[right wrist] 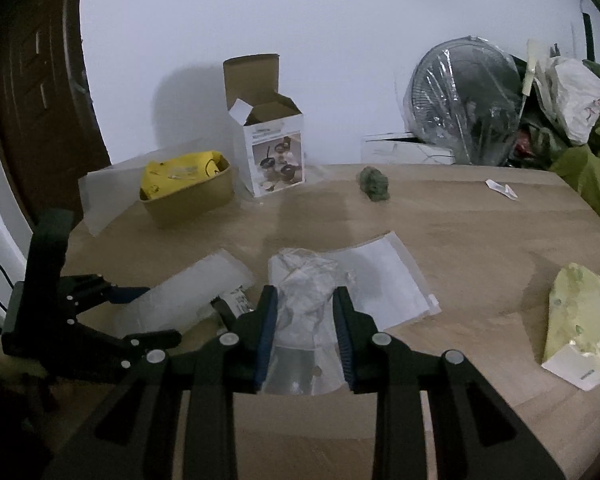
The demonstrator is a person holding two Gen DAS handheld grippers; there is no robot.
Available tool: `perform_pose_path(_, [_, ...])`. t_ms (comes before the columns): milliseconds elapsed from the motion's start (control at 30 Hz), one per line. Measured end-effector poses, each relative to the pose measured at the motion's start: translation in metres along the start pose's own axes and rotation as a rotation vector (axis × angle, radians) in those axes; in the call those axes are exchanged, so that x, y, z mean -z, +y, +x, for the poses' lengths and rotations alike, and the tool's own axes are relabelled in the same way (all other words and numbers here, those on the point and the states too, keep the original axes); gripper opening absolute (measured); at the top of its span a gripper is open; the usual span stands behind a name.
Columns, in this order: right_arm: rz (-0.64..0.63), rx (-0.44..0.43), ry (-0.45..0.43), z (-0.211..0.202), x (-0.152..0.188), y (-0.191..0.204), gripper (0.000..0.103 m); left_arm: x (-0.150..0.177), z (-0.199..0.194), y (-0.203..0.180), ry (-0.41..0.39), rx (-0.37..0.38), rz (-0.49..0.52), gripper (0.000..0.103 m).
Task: Collect trash
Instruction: 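Grasp a clear plastic bag with the right tool while the left tool grasps a clear sleeve, then carry the clear bag and clear sleeve with both tools over the cream bucket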
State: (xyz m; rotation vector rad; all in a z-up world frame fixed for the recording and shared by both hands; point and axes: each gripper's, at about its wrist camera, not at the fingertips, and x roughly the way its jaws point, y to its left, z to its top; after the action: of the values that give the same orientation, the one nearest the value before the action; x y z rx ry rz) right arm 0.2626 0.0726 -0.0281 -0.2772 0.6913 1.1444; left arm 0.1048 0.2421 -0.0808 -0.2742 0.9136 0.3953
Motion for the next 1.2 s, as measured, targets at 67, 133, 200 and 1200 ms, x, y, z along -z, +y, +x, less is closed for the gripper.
perform_pose_path(67, [0.004,0.003,-0.002,-0.002,0.001,-0.001,0.026,0.0,-0.002,-0.001,-0.005,-0.002,0.006,0.062])
perform_pose_path(133, [0.007,0.004,-0.006,-0.006,0.003,-0.001,0.026,0.001,-0.004,-0.002,-0.01,-0.004,0.01,0.058])
perform_pose_path(200, [0.007,0.006,-0.01,-0.01,0.005,-0.002,0.026,0.002,-0.009,-0.002,-0.021,-0.005,0.006,0.055])
perform_pose_path(1200, [0.082,0.124,-0.084,-0.123,0.084,-0.018,0.026,0.018,-0.113,-0.088,-0.238,0.087,0.12,0.054])
